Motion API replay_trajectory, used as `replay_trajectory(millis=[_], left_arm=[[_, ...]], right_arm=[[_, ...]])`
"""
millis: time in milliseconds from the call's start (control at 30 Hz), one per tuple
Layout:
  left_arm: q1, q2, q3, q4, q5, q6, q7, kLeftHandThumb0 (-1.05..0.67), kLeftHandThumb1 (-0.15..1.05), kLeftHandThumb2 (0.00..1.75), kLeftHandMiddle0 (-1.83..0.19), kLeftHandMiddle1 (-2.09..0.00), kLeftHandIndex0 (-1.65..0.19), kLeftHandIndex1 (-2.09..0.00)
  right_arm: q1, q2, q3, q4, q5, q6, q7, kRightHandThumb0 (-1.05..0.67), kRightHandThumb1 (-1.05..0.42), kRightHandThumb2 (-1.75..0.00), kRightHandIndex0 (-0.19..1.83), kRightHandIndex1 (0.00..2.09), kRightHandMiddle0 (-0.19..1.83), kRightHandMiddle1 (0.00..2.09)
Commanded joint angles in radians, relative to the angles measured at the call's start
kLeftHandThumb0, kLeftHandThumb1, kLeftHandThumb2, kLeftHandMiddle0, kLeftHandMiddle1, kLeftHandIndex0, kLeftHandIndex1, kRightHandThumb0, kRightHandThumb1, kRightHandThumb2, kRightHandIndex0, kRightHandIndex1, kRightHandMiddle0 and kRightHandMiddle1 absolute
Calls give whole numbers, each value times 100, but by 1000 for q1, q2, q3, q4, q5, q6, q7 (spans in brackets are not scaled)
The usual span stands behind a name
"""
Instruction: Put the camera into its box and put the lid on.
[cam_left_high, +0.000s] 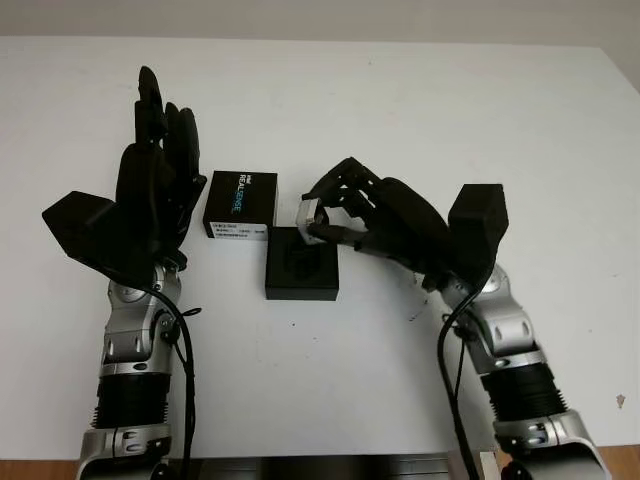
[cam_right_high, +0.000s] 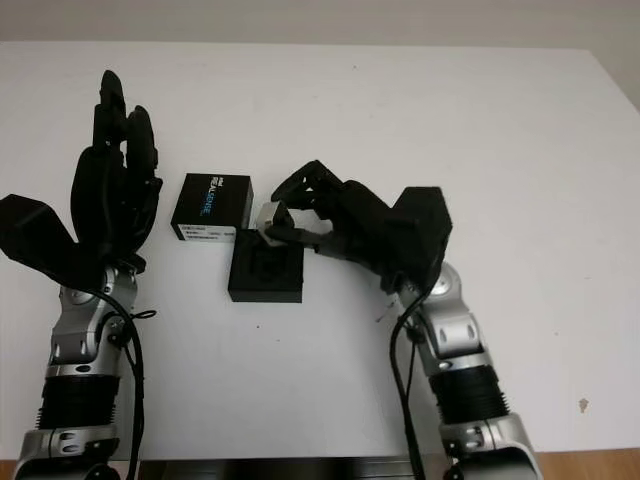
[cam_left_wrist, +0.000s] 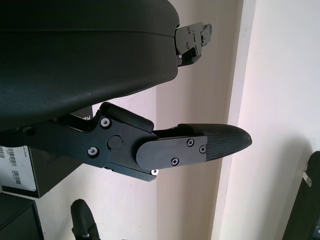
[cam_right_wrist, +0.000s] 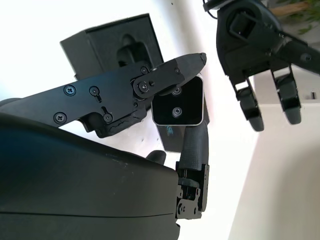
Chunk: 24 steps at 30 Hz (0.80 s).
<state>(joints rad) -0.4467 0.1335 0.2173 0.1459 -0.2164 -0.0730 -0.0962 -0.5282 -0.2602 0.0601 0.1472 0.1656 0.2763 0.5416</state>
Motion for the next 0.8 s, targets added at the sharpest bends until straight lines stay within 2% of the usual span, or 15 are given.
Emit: replay_trajectory(millis=[0,233,500,767], left_arm=[[11,-4,0,-3,-5,-7,-3,-69,105,50,19,0,19,0],[12,2,-4,-8,3,0,-2,-70,105,51,19,0,19,0],[8,-3,-3,-1,-5,-5,-4,-69,105,51,19,0,19,0],[10,-2,-4,-3,2,-7,1,-69,105,50,19,0,19,0]], right_arm=[[-34,-26,-10,-26,11,29,21,-44,-100,-5,-14,99,15,189],[-80,-73,-8,-31,13,100,66,-41,-99,-5,-5,82,18,184],[-118,-96,4,-21,23,149,131,-45,-98,-5,-2,79,22,184],[-144,-103,43,-10,-1,139,171,-45,-97,-5,1,80,28,184]])
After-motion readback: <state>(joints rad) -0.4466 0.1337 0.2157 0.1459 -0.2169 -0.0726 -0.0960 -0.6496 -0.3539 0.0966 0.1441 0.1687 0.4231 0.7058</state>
